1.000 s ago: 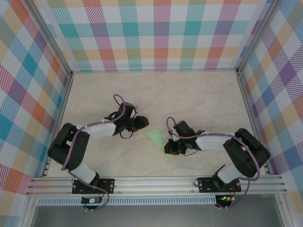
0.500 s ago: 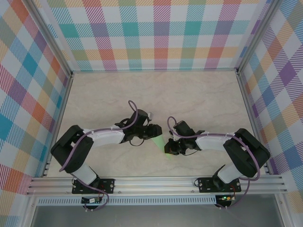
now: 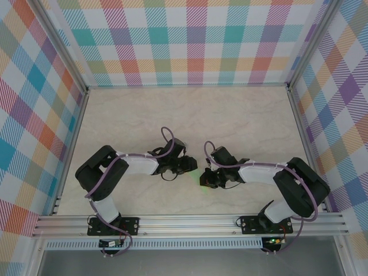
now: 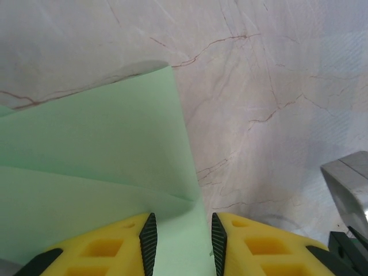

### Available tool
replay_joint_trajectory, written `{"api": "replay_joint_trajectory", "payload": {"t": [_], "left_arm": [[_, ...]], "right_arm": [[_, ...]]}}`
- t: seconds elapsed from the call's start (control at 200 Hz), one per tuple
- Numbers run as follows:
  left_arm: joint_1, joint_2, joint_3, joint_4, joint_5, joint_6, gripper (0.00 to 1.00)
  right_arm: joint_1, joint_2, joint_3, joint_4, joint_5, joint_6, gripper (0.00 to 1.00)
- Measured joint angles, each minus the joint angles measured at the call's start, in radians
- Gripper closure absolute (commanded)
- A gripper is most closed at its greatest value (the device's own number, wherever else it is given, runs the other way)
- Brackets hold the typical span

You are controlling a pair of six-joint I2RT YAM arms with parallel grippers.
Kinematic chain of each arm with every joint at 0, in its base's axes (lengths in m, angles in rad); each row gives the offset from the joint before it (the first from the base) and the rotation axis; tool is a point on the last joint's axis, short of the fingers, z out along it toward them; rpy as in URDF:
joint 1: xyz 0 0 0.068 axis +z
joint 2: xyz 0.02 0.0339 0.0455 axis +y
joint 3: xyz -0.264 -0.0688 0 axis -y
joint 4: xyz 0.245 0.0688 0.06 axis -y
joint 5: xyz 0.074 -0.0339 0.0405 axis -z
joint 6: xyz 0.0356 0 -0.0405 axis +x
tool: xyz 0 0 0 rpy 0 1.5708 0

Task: Fold a paper plane with a square sheet of paper (pick it up from the middle)
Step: Fold the wing for the fifth time at the center of the table.

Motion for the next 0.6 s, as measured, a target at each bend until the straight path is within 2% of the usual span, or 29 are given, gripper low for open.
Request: {"api": "replay_joint_trajectory", "payload": {"t": [0.265,0.605], "left_arm": [[0.0,0.001,-0.001,0.001,-0.003,-0.004,0.67],[0.0,0.002,0.0,0.0,-0.003,-0.004,0.67]], "right_arm": [[0.0,-0.05,0.034,0.032,-0.049,0.014,0.87],[0.002,0.106,0.041,0.072,-0.076,0.029,0.87]]}}
